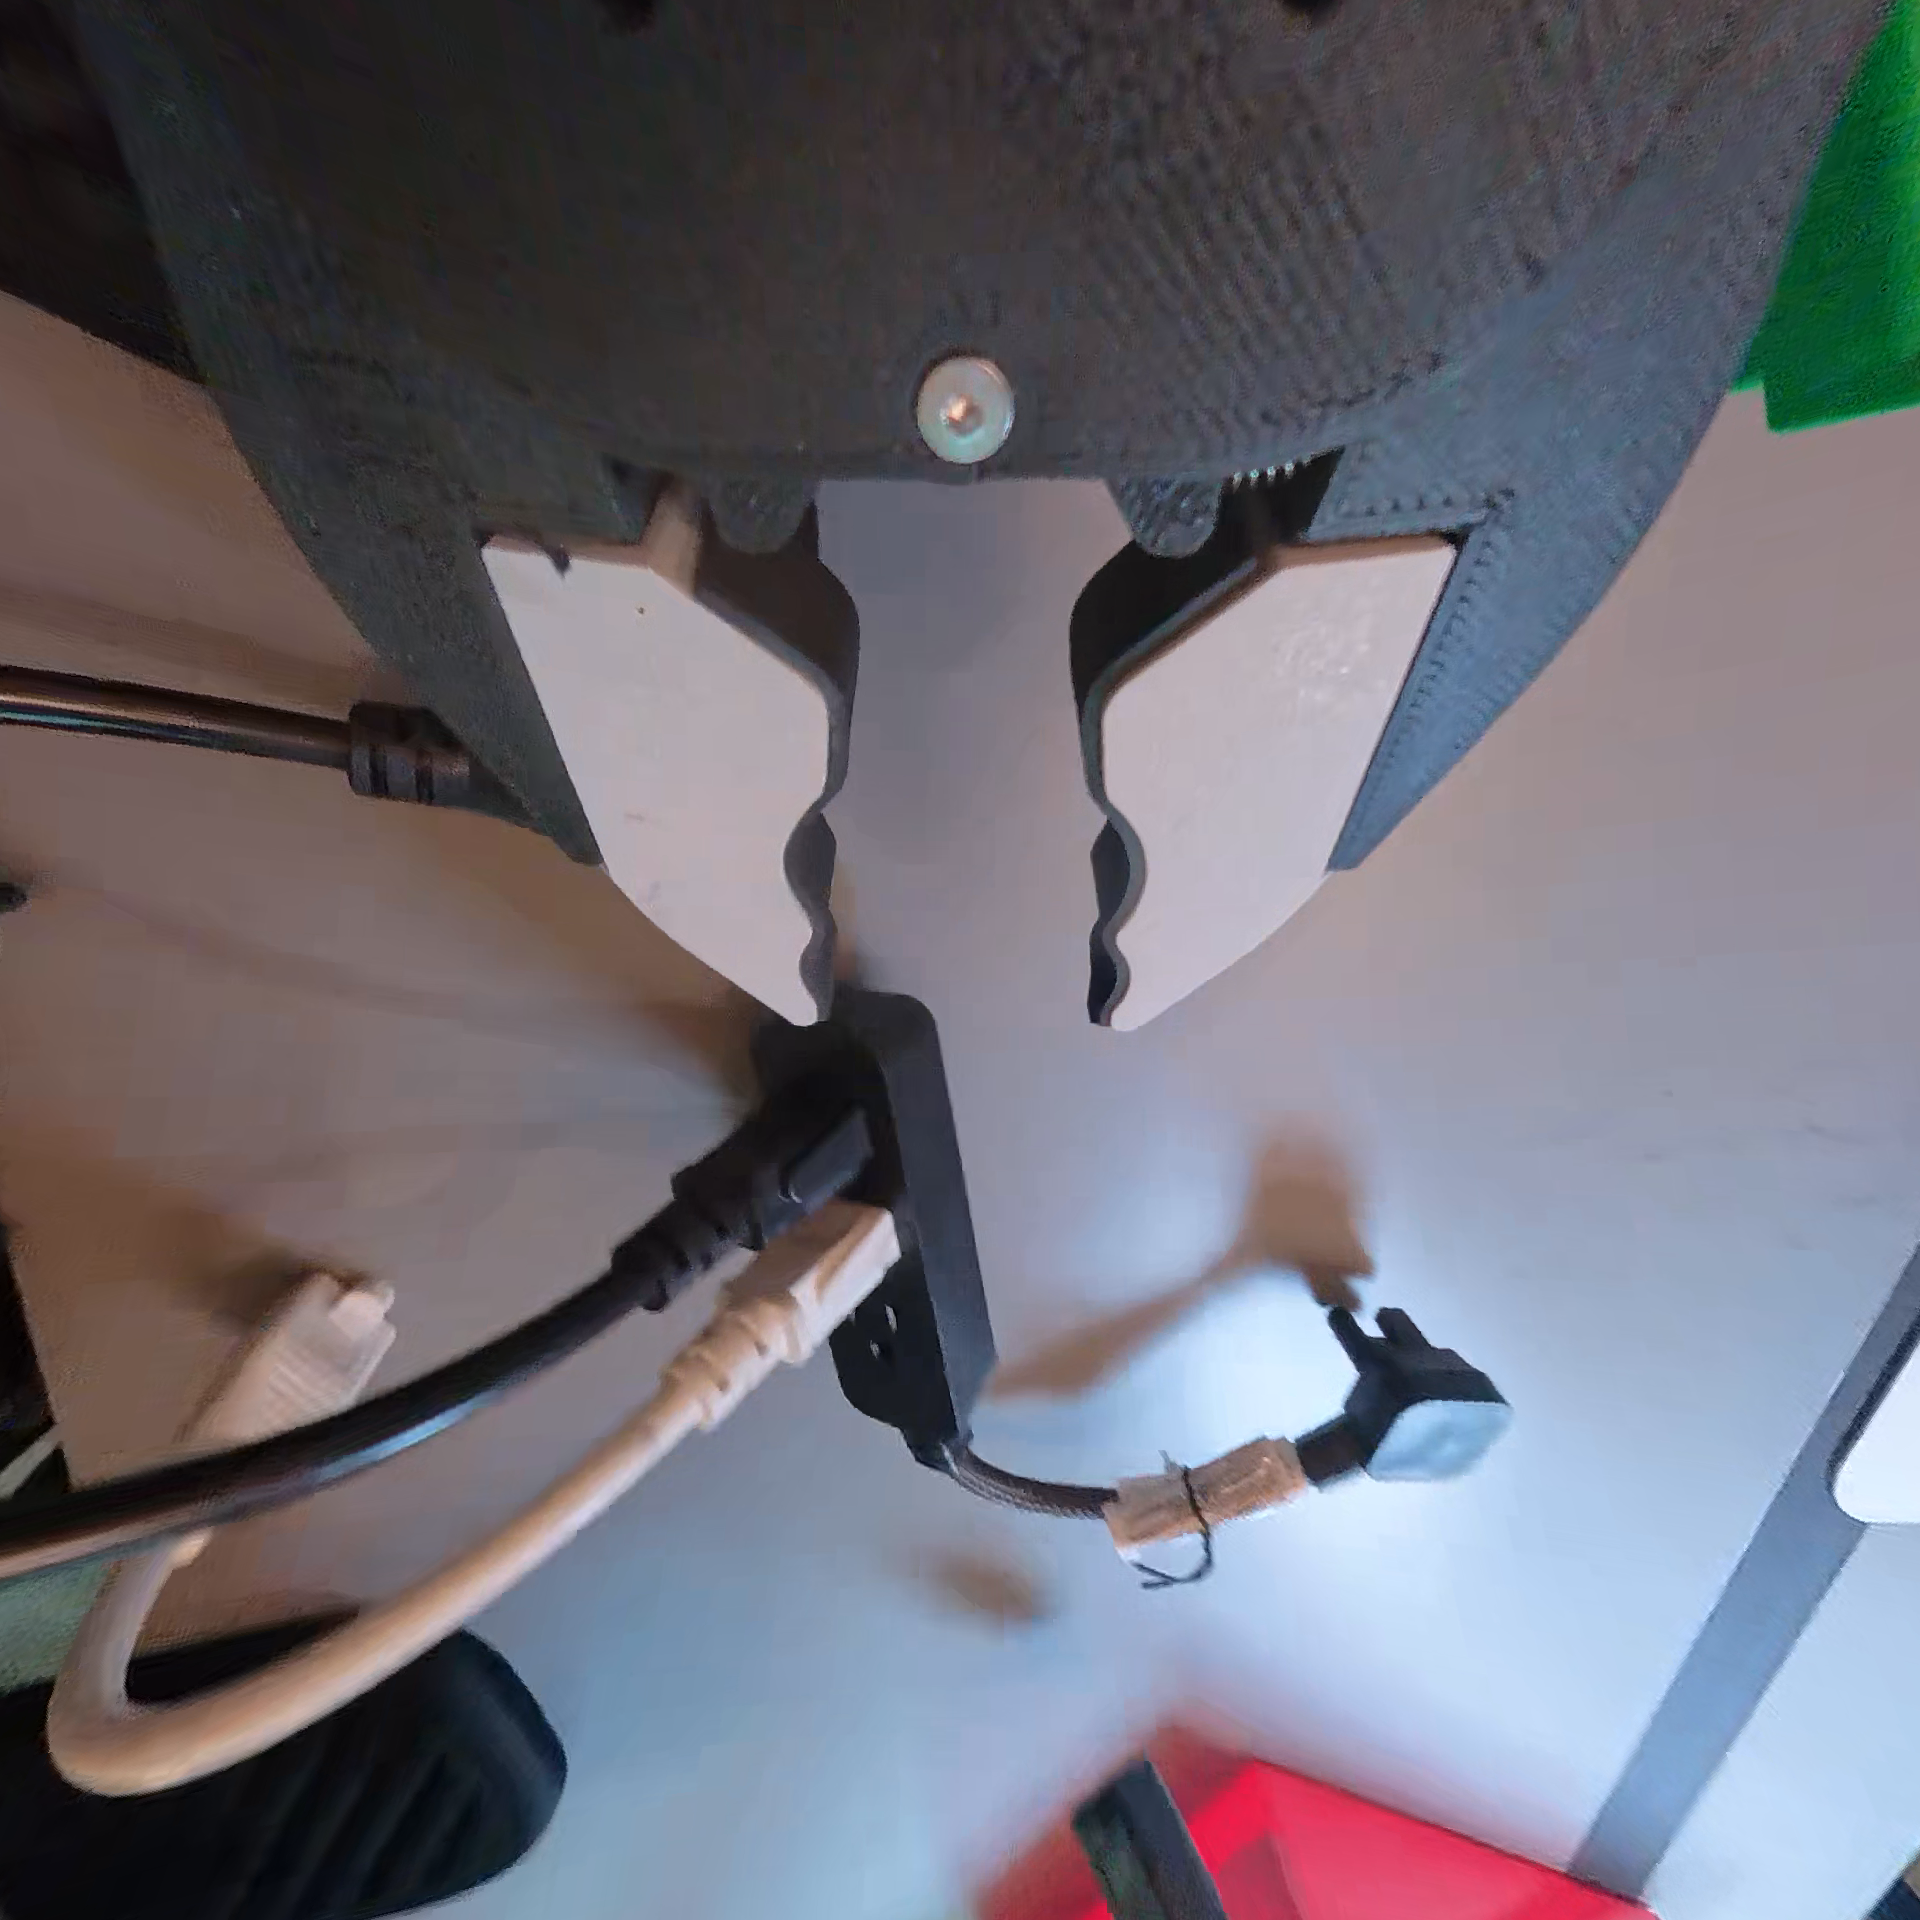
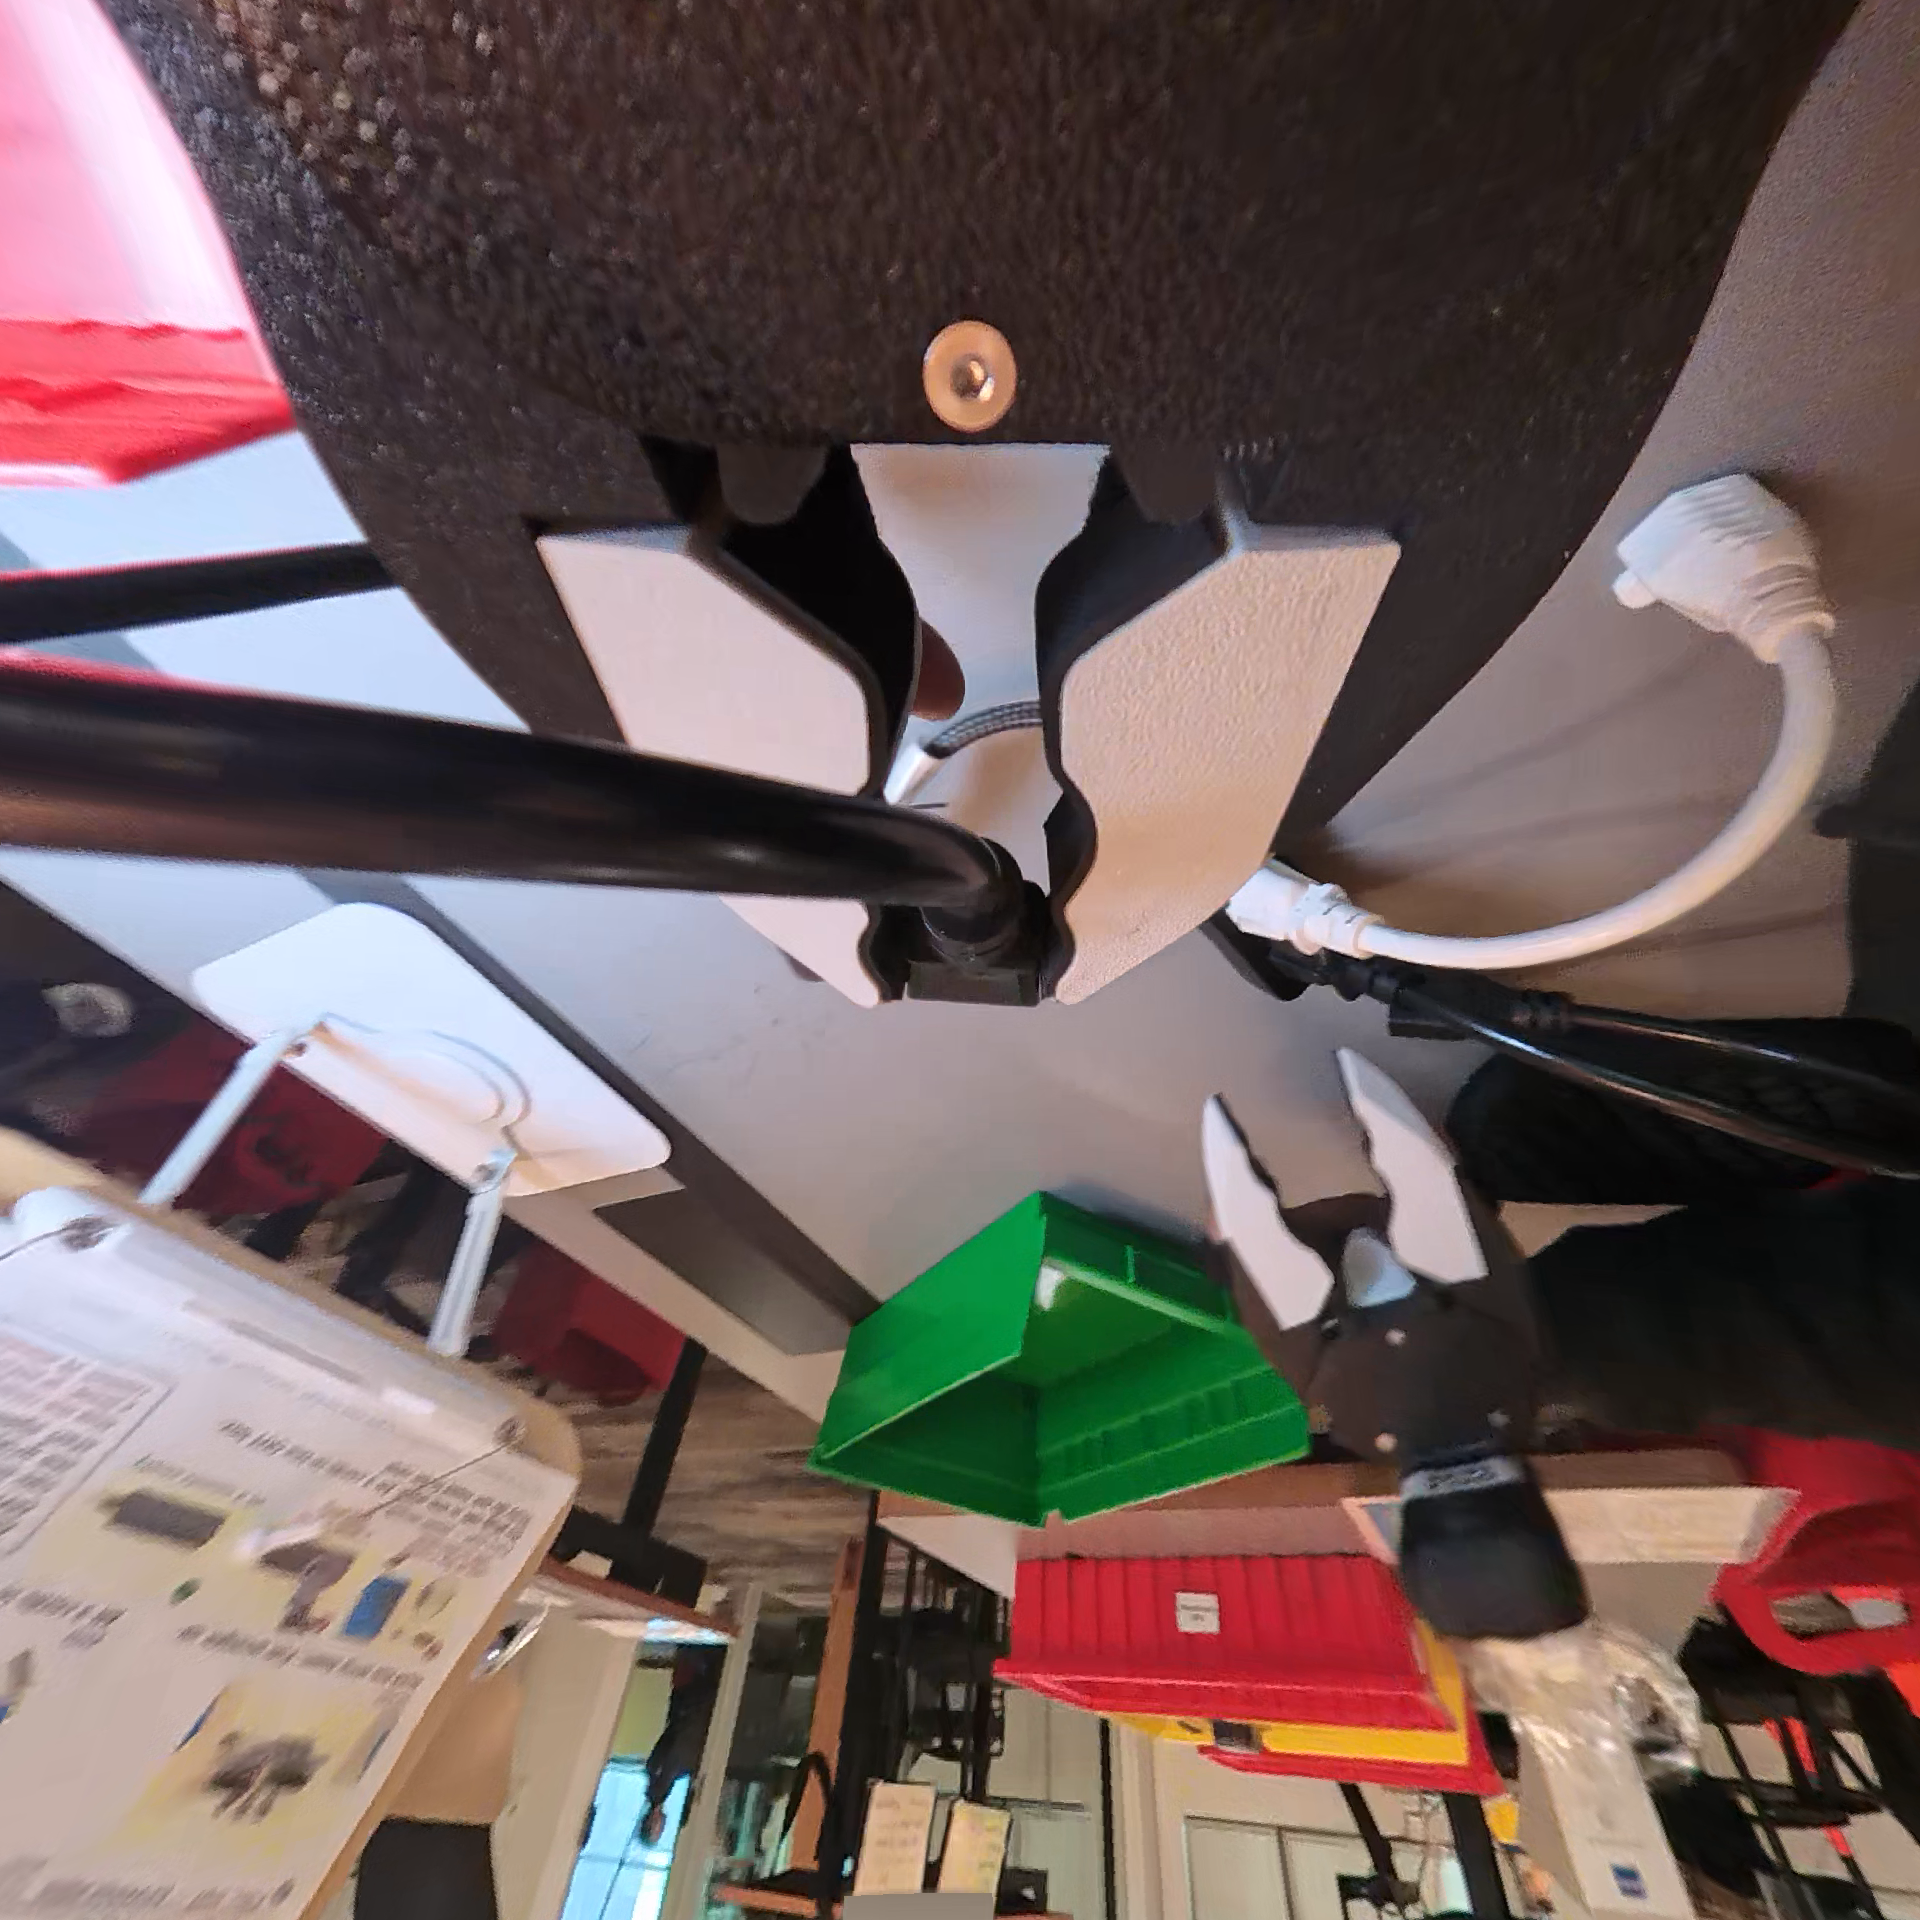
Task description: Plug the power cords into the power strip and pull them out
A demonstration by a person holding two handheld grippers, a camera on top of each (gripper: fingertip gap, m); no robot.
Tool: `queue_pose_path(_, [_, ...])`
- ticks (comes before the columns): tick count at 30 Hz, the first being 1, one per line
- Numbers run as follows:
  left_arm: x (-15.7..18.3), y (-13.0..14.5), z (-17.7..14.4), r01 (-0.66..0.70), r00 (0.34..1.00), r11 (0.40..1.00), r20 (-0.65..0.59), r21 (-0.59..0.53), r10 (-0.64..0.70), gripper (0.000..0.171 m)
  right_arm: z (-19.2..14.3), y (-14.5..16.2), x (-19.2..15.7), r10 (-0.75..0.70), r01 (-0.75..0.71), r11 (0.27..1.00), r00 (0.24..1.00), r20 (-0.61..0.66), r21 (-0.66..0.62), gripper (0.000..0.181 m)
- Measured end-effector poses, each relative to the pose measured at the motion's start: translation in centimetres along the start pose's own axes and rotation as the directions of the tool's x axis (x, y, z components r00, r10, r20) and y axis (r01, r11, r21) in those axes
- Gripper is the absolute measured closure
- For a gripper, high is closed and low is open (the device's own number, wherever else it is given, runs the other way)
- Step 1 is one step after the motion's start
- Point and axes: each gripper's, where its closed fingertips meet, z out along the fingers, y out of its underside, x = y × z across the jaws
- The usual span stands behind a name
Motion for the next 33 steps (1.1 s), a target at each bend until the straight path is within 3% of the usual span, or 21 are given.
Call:
queue_pose_path(5, [2.2, 0.2, 2.0, -0.106, 0.993, 0.991, 0.042, -0.087, 0.109, 0.120, -1.1, -0.5, 0.3, -0.089, 0.084, 0.995, 0.993, -0.083, -0.058, 0.155])
queue_pose_path(16, [1.2, -1.0, 5.9, -0.201, 0.963, 0.965, 0.148, -0.167, 0.226, 0.118, 2.0, 4.6, -2.0, 0.004, -0.006, 0.991, 1.000, -0.014, -0.133, 0.155])
queue_pose_path(23, [0.6, -0.8, 7.5, -0.259, 0.944, 0.944, 0.152, -0.204, 0.292, 0.126, 1.8, 4.8, -1.9, -0.018, 0.017, 0.990, 1.000, -0.005, -0.143, 0.155])
queue_pose_path(27, [0.7, -0.7, 7.4, -0.194, 0.975, 0.966, 0.080, -0.170, 0.210, 0.126, 1.2, 4.9, -1.5, -0.017, 0.015, 0.990, 1.000, -0.015, -0.142, 0.155])
queue_pose_path(30, [1.0, -0.5, 7.1, -0.067, 0.996, 0.988, -0.065, -0.137, 0.059, 0.127, 0.9, 5.3, -1.9, -0.027, 0.029, 0.985, 1.000, 0.014, -0.170, 0.155])
queue_pose_path(33, [1.5, 0.0, 7.0, 0.031, 0.974, 0.991, -0.220, -0.132, -0.060, 0.128, 1.3, 6.6, -3.3, -0.072, 0.096, 0.959, 0.993, 0.098, -0.266, 0.155])
